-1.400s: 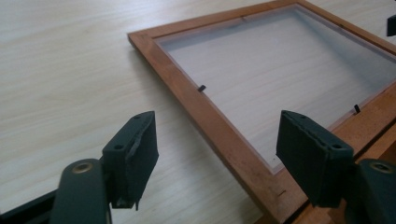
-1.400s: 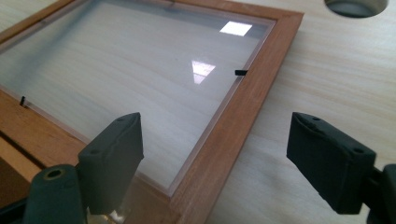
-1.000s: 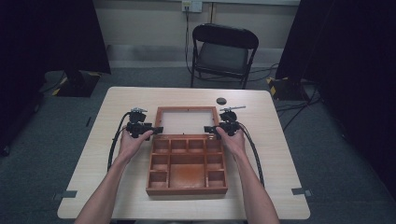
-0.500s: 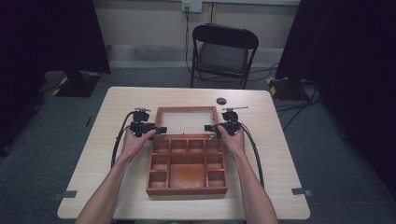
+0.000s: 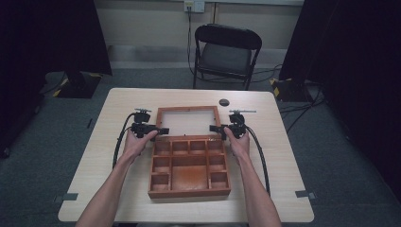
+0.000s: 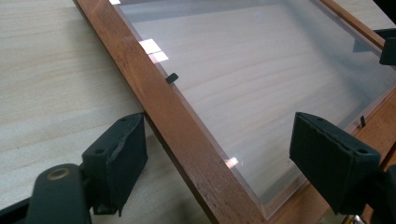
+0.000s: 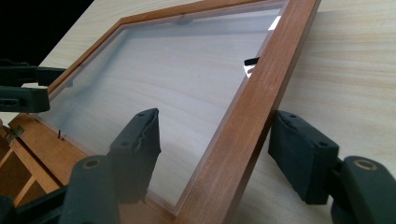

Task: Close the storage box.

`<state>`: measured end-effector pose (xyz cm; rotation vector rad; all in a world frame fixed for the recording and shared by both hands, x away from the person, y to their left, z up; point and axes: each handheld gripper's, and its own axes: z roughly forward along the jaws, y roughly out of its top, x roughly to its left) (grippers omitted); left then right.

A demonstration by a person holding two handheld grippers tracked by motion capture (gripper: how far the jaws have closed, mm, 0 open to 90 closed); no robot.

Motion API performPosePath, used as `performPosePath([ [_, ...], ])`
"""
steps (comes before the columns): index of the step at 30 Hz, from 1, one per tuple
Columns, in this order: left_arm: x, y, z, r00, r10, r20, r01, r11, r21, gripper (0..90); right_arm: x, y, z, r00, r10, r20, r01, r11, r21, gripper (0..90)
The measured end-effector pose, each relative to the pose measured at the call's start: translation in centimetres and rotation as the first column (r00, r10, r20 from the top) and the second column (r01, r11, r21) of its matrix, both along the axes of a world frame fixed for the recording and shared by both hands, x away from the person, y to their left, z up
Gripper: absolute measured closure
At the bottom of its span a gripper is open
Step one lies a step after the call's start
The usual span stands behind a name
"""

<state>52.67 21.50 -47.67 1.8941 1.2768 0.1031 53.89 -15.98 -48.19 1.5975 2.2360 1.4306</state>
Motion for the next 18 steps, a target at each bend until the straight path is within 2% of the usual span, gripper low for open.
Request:
performPosePath([
  [6, 0.01, -0.03, 0.06, 1.0, 0.003, -0.002, -0.003, 1.0, 0.006, 18.2, 0.04, 0.09, -0.03, 1.0, 0.0, 0.006, 0.0, 1.0, 0.001, 34.1],
  [10, 0.11, 0.35, -0.12, 0.9999, 0.0, -0.017, -0.001, 0.9999, -0.012, 17.0, 0.03, 0.09, -0.13, 1.0, 0.002, 0.006, -0.002, 0.9999, 0.013, 35.0],
  [13, 0.18, 0.65, -0.21, 0.999, 0.005, -0.044, -0.006, 0.9996, -0.028, 16.8, 0.04, 0.33, -0.23, 1.0, 0.006, 0.006, -0.006, 0.9998, 0.02, 35.1],
  [15, 0.18, 0.6, -0.13, 0.999, 0.007, -0.044, -0.008, 0.9997, -0.022, 17.0, 0.11, 0.45, -0.28, 1.0, 0.002, 0.003, -0.002, 0.9998, 0.021, 35.1],
  [18, 0.17, 0.68, -0.12, 0.999, -0.002, -0.045, 0.0, 0.9993, -0.036, 18.9, 0.04, 0.47, -0.1, 0.9999, 0.003, 0.016, -0.003, 0.9999, 0.013, 35.8],
])
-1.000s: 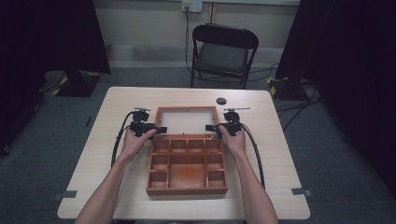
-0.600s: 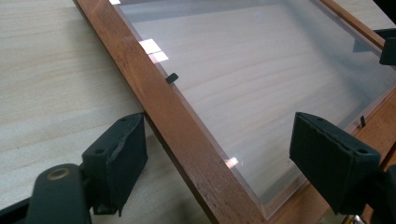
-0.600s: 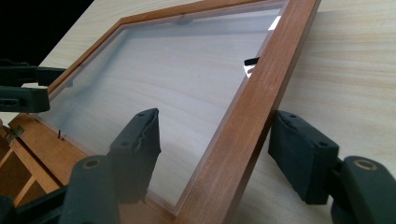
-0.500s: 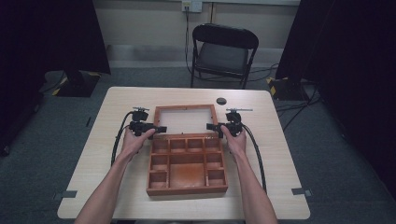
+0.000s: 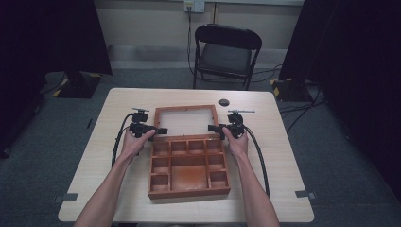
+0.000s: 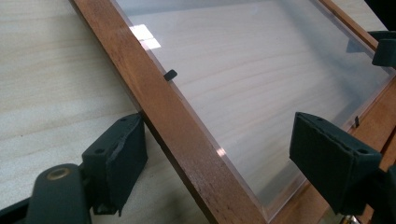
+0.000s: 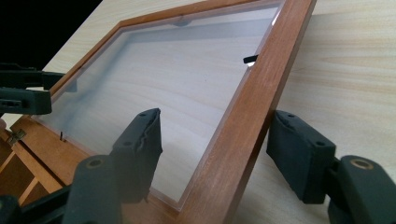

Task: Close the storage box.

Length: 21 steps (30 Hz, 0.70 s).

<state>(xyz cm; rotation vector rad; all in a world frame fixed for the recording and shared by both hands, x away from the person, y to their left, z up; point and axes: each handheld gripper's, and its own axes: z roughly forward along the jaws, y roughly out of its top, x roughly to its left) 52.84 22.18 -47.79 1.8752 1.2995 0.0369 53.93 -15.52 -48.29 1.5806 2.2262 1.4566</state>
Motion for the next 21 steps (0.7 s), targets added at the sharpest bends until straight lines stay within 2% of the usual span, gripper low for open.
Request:
performPosePath([
  [3, -0.1, -0.1, 0.2, 0.9998, -0.001, 0.018, 0.001, 0.9999, 0.012, 18.9, 0.0, 0.0, 0.1, 1.0, -0.001, 0.002, 0.001, 1.0, -0.002, 36.8],
  [5, -0.3, -0.3, 0.5, 0.9991, -0.002, 0.043, 0.0, 0.9993, 0.036, 19.4, -0.1, 0.0, 0.4, 0.9999, -0.004, 0.017, 0.004, 0.9999, -0.013, 37.8],
  [8, -0.4, -0.3, 0.8, 0.9987, -0.008, 0.05, 0.006, 0.9996, 0.027, 21.8, -0.2, 0.0, 0.8, 0.9995, -0.006, 0.031, 0.007, 0.9999, -0.015, 39.2],
  [9, -0.4, -0.3, 1.0, 0.9973, -0.016, 0.072, 0.015, 0.9995, 0.027, 23.8, -0.2, -0.1, 1.2, 0.9991, -0.007, 0.042, 0.007, 1.0, -0.002, 39.9],
  [10, -0.4, -0.3, 1.0, 0.9973, -0.016, 0.072, 0.015, 0.9995, 0.027, 24.6, -0.2, -0.1, 1.2, 0.9991, -0.007, 0.042, 0.007, 1.0, -0.002, 39.9],
  [13, -0.7, -0.7, 1.7, 0.9946, -0.022, 0.101, 0.016, 0.9983, 0.056, 25.2, -0.4, -0.1, 2.1, 0.9975, -0.007, 0.07, 0.007, 1.0, -0.004, 40.4],
  [16, -0.8, -0.9, 2.3, 0.9923, -0.022, 0.122, 0.012, 0.9965, 0.082, 26.1, -0.5, -0.2, 2.4, 0.9969, -0.005, 0.079, 0.005, 1.0, -0.002, 41.5],
  [21, -1.0, -0.6, 2.9, 0.9886, -0.018, 0.15, 0.007, 0.9973, 0.073, 33.3, -0.8, -0.3, 3.2, 0.9946, -0.004, 0.104, 0.004, 1.0, 0.007, 42.8],
])
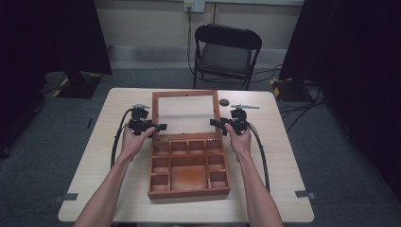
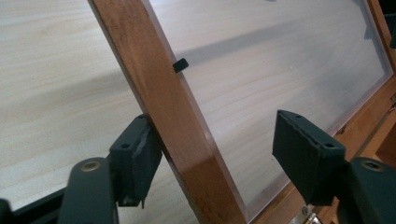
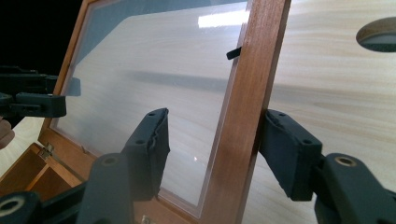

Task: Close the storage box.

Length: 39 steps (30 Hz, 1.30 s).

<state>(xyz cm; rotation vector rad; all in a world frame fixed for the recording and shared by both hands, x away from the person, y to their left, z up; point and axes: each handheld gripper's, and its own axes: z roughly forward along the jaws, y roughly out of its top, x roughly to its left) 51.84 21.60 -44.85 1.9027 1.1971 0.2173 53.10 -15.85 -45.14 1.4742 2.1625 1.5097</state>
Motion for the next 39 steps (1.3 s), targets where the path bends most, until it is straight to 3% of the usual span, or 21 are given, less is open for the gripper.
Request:
performPosePath([
  [11, -0.3, -0.2, 1.5, 0.9983, -0.008, 0.057, 0.008, 0.9999, -0.009, 36.9, -0.6, -0.1, 1.9, 0.9989, 0.012, 0.046, -0.012, 0.9999, -0.005, 43.0],
  [19, -1.0, 0.5, 2.9, 0.9945, -0.012, 0.104, 0.016, 0.9992, -0.036, 47.7, -1.2, -0.4, 2.9, 0.9973, 0.021, 0.07, -0.021, 0.9998, -0.001, 45.1],
  [26, -0.7, 0.3, 4.2, 0.9937, -0.006, 0.112, 0.01, 0.9993, -0.037, 48.2, -1.7, -0.3, 3.6, 0.9957, 0.027, 0.088, -0.025, 0.9993, -0.027, 46.1],
  [35, -0.1, -0.5, 4.4, 0.9928, -0.018, 0.118, 0.024, 0.9987, -0.045, 47.4, -2.3, -0.8, 4.2, 0.996, 0.001, 0.09, 0.005, 0.9978, -0.066, 46.9],
  [39, 0.1, -1.3, 4.7, 0.9925, -0.025, 0.119, 0.031, 0.9985, -0.045, 46.7, -2.7, -1.4, 4.3, 0.996, -0.007, 0.089, 0.013, 0.9981, -0.06, 47.4],
])
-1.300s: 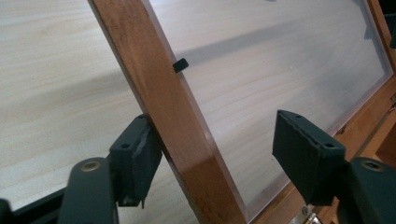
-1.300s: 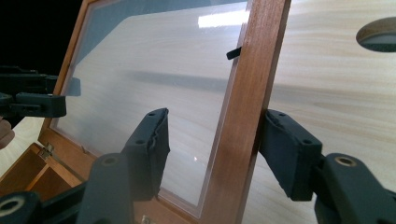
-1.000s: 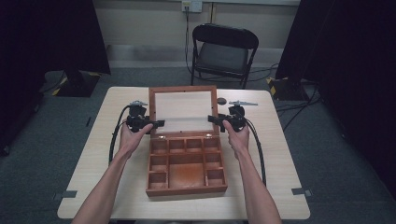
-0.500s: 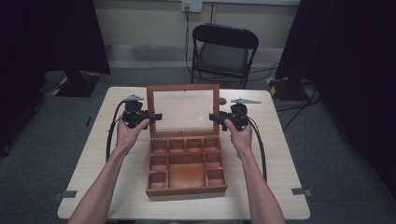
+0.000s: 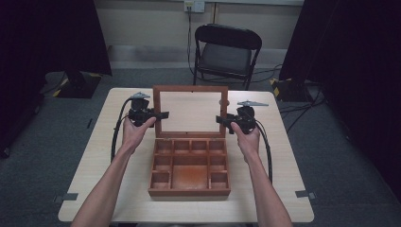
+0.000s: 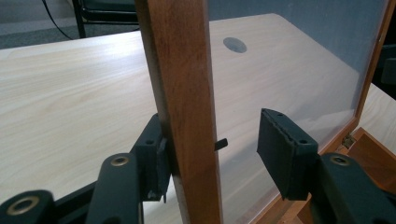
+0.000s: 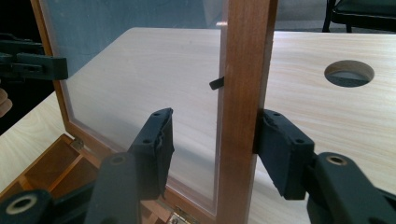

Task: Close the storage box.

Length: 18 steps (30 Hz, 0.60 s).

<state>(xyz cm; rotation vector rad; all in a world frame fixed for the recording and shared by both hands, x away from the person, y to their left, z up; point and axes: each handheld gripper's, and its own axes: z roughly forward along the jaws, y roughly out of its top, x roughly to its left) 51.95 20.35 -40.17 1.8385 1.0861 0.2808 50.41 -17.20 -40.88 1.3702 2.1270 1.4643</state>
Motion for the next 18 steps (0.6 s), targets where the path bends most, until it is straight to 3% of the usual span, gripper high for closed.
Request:
performPosePath([
  [9, -0.4, -0.4, 0.9, 0.999, -0.038, 0.022, 0.038, 0.9992, -0.011, 47.2, -0.9, -0.8, 0.8, 0.9999, 0.002, -0.013, -0.002, 0.9999, -0.011, 48.0],
  [13, -1.2, -0.2, 1.0, 0.998, -0.052, 0.037, 0.053, 0.9984, -0.021, 47.5, -1.3, -0.9, 0.9, 0.9999, 0.011, 0.001, -0.011, 0.9999, 0.009, 48.6],
  [16, -1.7, 0.1, 1.1, 0.9966, -0.075, 0.035, 0.077, 0.9954, -0.057, 44.9, -1.6, -0.8, 1.1, 0.9999, 0.013, 0.008, -0.013, 0.9999, 0.01, 48.5],
  [18, -1.9, 0.2, 1.2, 0.9951, -0.088, 0.046, 0.09, 0.995, -0.043, 46.0, -1.8, -0.7, 1.2, 0.9997, 0.017, 0.014, -0.017, 0.9998, 0.002, 49.1],
])
